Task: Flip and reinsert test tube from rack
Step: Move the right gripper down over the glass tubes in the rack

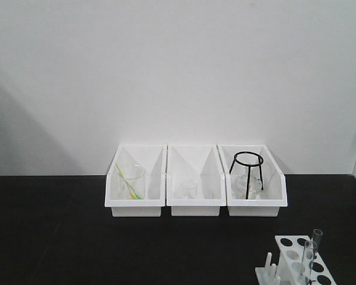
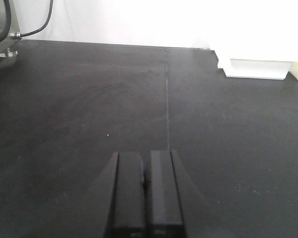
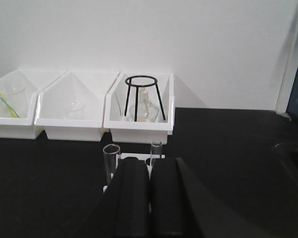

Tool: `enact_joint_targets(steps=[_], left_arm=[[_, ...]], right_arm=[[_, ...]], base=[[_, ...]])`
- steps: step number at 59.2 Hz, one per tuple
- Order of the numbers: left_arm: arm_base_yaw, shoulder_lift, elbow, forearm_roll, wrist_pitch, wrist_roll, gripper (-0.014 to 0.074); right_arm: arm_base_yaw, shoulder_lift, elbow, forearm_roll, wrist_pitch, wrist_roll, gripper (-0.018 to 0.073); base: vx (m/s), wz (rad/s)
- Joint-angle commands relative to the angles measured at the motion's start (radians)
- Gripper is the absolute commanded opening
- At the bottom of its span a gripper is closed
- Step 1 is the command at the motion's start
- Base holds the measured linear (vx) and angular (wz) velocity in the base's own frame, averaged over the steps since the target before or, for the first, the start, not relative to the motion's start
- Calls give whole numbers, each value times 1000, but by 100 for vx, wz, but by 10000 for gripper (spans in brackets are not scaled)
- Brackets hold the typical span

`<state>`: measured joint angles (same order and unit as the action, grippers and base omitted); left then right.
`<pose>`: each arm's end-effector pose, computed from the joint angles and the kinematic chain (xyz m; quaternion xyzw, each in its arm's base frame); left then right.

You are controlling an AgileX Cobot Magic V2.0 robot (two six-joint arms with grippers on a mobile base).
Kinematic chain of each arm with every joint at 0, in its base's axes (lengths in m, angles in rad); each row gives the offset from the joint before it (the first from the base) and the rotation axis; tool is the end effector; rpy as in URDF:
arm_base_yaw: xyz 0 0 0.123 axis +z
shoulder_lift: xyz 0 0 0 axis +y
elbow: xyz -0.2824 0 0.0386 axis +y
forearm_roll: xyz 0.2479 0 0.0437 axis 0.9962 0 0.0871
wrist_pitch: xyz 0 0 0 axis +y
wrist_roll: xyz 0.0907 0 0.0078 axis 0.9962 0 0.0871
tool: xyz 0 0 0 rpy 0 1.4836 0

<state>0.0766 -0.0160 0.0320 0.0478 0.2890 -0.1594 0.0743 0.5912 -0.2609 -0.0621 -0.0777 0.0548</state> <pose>0.0542 0.0054 0.1770 -0.0783 0.7757 -0.0063 0.6262 0.1251 0.0097 0.2583 -0.0326 0.7625 0.0235 0.6458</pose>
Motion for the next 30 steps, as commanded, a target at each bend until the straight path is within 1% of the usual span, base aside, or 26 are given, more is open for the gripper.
enact_joint_targets(steps=[1,2,6,9,15,21,25,30], left_arm=[[-7,-11,0,-4,-86,0,-6],[-7,-11,0,-4,-86,0,-6],[-7,-11,0,-4,-86,0,-6],[-7,-11,0,-4,-86,0,-6],[-7,-11,0,-4,-86,0,-6],[-7,-11,0,-4,-86,0,-6],[-7,-11,0,-4,-86,0,-6],[-7,-11,0,-4,-86,0,-6]], right_arm=[[-7,88,-37,-1,-133,-7,200],[-7,109,-37,-1,-140,-7,231],[-7,175,-37,-1,-158,-7,290],[-7,233,-37,-1,-180,-7,356],[-5,348,-37,-7,-290,-7,459],[-3,452,-37,-53,-469,-5,505],[-3,531,-37,-70,-588,11,510],[-3,621,-37,-99,-684,49,508]], base=[[0,0],[0,0],[0,0],[0,0],[0,0],[0,0],[0,0],[0,0]])
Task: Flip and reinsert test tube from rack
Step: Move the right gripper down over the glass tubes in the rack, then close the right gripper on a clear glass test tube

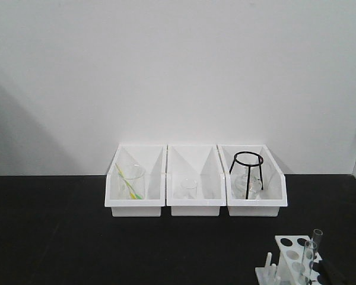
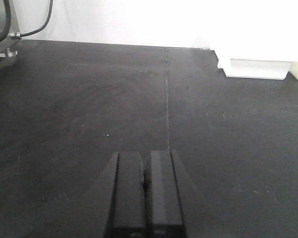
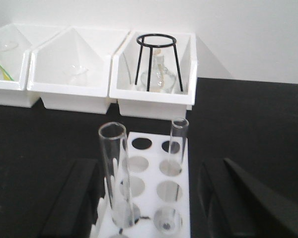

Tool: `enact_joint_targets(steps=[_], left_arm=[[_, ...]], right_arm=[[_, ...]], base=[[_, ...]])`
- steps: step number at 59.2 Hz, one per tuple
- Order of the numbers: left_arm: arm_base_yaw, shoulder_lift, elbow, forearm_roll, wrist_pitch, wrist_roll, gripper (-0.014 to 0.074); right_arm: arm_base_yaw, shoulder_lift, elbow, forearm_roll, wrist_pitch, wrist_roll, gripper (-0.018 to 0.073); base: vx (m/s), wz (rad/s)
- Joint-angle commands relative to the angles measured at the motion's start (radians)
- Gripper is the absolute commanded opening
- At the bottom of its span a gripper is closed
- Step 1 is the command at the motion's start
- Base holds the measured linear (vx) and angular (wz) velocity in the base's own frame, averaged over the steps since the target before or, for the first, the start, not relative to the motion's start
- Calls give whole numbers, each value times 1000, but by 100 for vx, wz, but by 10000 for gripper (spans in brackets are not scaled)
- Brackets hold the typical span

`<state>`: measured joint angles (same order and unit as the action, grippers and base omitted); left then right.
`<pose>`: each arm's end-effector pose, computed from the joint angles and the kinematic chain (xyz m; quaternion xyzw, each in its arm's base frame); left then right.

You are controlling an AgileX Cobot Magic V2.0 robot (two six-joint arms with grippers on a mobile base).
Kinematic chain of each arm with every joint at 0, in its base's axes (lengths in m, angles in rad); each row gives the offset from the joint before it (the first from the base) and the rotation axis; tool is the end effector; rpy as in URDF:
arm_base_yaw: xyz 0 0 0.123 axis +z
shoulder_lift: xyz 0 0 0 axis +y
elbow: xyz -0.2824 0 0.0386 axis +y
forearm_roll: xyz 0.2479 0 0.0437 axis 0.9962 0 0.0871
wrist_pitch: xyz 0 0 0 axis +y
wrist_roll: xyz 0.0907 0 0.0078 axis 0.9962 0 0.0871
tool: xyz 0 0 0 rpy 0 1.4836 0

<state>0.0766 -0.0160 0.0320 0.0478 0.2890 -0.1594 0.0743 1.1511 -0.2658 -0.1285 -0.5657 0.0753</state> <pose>0.0542 0.0054 0.1770 -0.0783 0.7757 -0.0063 0.6262 0.1982 0.0210 0.2110 -0.0635 0.7827 0.0396 0.6178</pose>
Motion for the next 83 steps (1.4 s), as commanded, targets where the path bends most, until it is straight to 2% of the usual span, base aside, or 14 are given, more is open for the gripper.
enact_joint_targets(steps=[1,11,20,34,41,52,70,76,83], left_arm=[[-7,-11,0,-4,-86,0,-6],[-7,-11,0,-4,-86,0,-6],[-7,-11,0,-4,-86,0,-6],[-7,-11,0,-4,-86,0,-6],[-7,-11,0,-4,-86,0,-6],[-7,-11,0,-4,-86,0,-6],[-7,-11,0,-4,-86,0,-6],[-7,-11,0,-4,-86,0,-6],[-7,-11,0,-4,-86,0,-6]], right_arm=[[-3,82,-32,-42,-214,39,508],[-3,221,-32,-130,-331,83,508],[-3,323,-44,-118,-421,79,508],[-3,406,-135,-117,-429,79,504],[-3,417,-150,-120,-416,79,473],[-3,417,-150,-120,-411,79,352],[-3,416,-150,-121,-416,79,90],[-3,407,-150,-124,-417,79,48],[-3,371,-150,-124,-407,79,46]], base=[[0,0],[0,0],[0,0],[0,0],[0,0],[0,0],[0,0],[0,0],[0,0]])
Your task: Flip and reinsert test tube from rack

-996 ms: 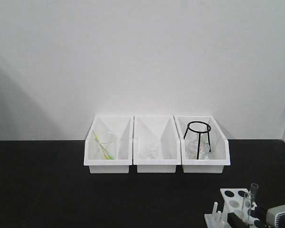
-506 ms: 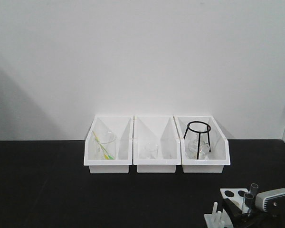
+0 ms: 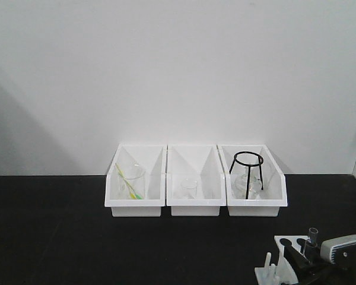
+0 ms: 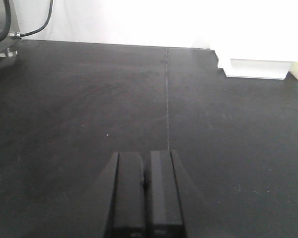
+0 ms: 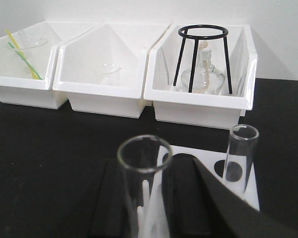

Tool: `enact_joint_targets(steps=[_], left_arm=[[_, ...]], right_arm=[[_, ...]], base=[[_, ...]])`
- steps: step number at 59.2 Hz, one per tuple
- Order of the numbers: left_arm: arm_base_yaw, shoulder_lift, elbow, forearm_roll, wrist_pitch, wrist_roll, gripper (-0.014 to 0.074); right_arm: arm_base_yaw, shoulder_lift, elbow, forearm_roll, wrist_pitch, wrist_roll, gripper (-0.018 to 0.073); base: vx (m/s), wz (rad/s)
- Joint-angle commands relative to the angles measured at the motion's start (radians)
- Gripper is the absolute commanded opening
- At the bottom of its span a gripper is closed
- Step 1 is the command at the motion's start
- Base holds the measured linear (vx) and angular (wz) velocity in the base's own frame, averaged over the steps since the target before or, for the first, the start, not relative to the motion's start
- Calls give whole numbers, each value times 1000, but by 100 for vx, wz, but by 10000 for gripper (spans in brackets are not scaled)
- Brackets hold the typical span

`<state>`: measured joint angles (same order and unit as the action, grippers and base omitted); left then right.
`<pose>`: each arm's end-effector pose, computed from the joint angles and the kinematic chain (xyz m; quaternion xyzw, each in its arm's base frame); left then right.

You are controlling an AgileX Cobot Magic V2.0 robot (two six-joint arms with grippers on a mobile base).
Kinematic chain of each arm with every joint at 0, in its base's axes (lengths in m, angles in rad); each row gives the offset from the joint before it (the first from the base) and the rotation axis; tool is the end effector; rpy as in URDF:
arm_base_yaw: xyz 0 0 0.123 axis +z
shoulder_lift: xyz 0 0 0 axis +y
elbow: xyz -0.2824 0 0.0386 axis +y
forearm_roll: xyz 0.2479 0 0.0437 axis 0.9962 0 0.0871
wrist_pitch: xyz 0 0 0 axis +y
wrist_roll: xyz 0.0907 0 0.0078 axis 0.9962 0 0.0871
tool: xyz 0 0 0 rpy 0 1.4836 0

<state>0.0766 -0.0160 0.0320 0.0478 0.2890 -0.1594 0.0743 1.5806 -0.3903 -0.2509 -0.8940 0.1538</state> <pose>0.0542 0.0054 0.1770 -0.0783 0.7757 -0.0063 0.6262 0.2590 0.0369 0.1710 -0.0916 0.7752 0.0974 0.6174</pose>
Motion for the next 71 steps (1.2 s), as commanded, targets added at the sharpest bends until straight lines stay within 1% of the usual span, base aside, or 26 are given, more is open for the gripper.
enact_joint_targets(steps=[1,9,19,30,38,45,53,57,63,64,67,71], left_arm=[[-7,-11,0,-4,-86,0,-6],[-7,-11,0,-4,-86,0,-6],[-7,-11,0,-4,-86,0,-6],[-7,-11,0,-4,-86,0,-6],[-7,-11,0,-4,-86,0,-6],[-7,-11,0,-4,-86,0,-6],[-7,-11,0,-4,-86,0,-6],[-7,-11,0,-4,-86,0,-6],[-7,-11,0,-4,-86,0,-6],[-7,-11,0,-4,-86,0,-6],[-7,-11,0,-4,-86,0,-6],[-7,-11,0,-4,-86,0,-6]], right_arm=[[-3,-64,-25,-1,-74,0,46],[-3,-146,-25,-1,-12,5,46],[-3,-279,-52,-10,123,39,48],[-3,-388,-135,-61,302,81,48],[-3,-453,-215,-82,426,83,48],[-3,-485,-262,-82,482,83,49],[-3,-493,-282,-96,502,78,51],[-3,-493,-282,-149,519,77,50],[-3,-493,-282,-264,548,77,52],[-3,-493,-282,-298,550,77,54],[-3,-493,-283,-359,563,76,54],[-3,-493,-288,-415,584,74,57]], base=[[0,0],[0,0],[0,0],[0,0],[0,0],[0,0],[0,0],[0,0],[0,0],[0,0],[0,0],[0,0]])
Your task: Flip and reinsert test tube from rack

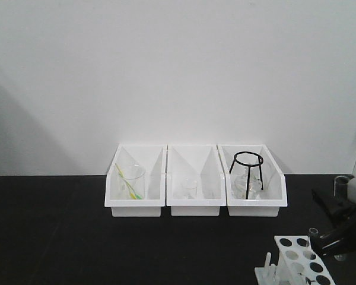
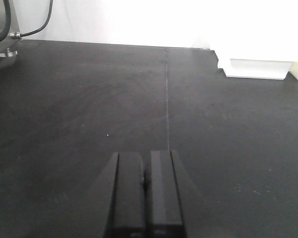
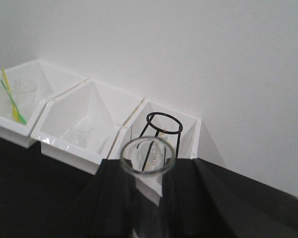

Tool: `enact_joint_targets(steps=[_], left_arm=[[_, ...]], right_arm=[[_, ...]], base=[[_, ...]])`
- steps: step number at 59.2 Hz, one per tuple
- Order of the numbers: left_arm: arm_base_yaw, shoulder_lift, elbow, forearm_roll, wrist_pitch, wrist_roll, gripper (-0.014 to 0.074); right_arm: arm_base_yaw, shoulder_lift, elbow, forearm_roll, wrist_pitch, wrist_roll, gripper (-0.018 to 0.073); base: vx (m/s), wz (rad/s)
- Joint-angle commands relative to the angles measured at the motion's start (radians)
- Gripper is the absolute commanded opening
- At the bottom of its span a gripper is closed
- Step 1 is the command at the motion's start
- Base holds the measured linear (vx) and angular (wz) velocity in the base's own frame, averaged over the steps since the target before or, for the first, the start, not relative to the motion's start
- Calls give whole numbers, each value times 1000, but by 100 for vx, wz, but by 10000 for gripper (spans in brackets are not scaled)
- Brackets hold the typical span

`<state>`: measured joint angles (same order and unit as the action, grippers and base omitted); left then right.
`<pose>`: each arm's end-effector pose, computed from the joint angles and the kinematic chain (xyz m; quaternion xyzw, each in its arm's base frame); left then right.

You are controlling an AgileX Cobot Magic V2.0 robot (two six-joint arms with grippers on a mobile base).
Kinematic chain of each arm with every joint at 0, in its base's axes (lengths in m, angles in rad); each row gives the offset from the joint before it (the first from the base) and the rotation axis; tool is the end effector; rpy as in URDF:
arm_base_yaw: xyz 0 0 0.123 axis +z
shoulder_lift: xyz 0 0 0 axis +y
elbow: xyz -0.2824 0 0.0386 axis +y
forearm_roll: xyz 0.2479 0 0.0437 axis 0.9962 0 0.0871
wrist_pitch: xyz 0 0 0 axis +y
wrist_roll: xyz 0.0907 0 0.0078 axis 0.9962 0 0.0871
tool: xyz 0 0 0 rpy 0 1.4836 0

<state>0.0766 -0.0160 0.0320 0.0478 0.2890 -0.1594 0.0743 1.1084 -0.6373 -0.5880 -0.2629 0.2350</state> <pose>0.0542 0.0054 0.1770 -0.0783 0.7757 -0.0063 0.6262 0.2365 0.0307 0.3046 -0.2011 0.7350 -0.0299 0.6469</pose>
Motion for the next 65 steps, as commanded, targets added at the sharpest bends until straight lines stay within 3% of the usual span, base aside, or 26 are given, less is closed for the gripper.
enact_joint_targets(steps=[1,7,22,43,54,65], left_arm=[[-7,-11,0,-4,-86,0,-6],[-7,-11,0,-4,-86,0,-6],[-7,-11,0,-4,-86,0,-6],[-7,-11,0,-4,-86,0,-6],[-7,-11,0,-4,-86,0,-6],[-7,-11,0,-4,-86,0,-6]], right_arm=[[-3,-21,-46,-107,-43,-8,57],[-3,-21,-65,-230,-21,-10,61],[-3,-21,-109,-650,8,-18,66],[-3,-21,-114,-1057,50,-23,71],[-3,-21,-114,-1085,87,-15,75],[-3,-21,-114,-842,85,106,75]], base=[[0,0],[0,0],[0,0],[0,0],[0,0],[0,0]])
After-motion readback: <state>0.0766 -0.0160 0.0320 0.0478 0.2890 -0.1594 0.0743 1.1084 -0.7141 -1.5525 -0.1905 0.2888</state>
